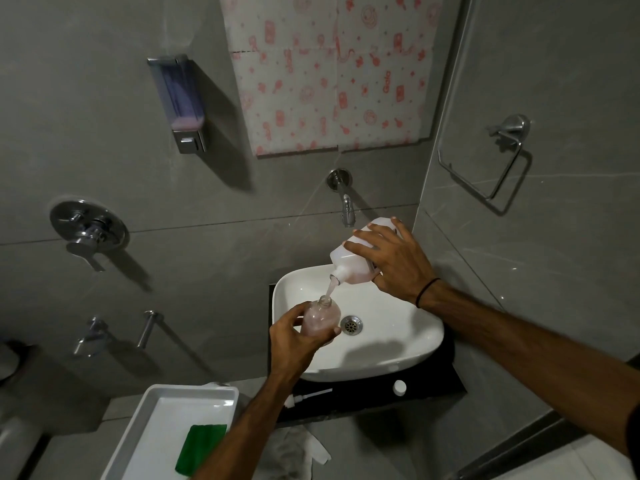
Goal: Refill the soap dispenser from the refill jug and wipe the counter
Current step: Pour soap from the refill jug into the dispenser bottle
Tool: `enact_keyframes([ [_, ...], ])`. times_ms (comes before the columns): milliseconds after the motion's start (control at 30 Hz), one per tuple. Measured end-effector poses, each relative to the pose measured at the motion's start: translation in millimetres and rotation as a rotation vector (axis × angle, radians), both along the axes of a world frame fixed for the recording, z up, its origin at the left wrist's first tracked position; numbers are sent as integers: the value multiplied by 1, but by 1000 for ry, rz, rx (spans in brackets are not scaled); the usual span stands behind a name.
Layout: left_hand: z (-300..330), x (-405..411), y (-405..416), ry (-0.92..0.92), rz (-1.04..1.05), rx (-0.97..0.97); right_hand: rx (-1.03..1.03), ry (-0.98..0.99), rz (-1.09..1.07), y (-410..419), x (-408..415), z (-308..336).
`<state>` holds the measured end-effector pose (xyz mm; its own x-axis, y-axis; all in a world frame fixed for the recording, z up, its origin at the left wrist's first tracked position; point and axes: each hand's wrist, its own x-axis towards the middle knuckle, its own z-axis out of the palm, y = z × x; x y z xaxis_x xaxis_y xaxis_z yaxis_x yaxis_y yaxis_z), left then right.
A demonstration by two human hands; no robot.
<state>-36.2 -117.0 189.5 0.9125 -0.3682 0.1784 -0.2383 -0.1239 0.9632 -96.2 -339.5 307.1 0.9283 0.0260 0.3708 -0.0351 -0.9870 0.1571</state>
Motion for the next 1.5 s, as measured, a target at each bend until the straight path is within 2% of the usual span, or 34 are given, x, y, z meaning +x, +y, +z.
enact_keyframes([
  [400,-3,2,3,-51,-10,-3,-39,-35,29,-1,5,-3],
  [1500,-14,7,1,-50,-11,-19,-57,8,6,-1,7,-3],
])
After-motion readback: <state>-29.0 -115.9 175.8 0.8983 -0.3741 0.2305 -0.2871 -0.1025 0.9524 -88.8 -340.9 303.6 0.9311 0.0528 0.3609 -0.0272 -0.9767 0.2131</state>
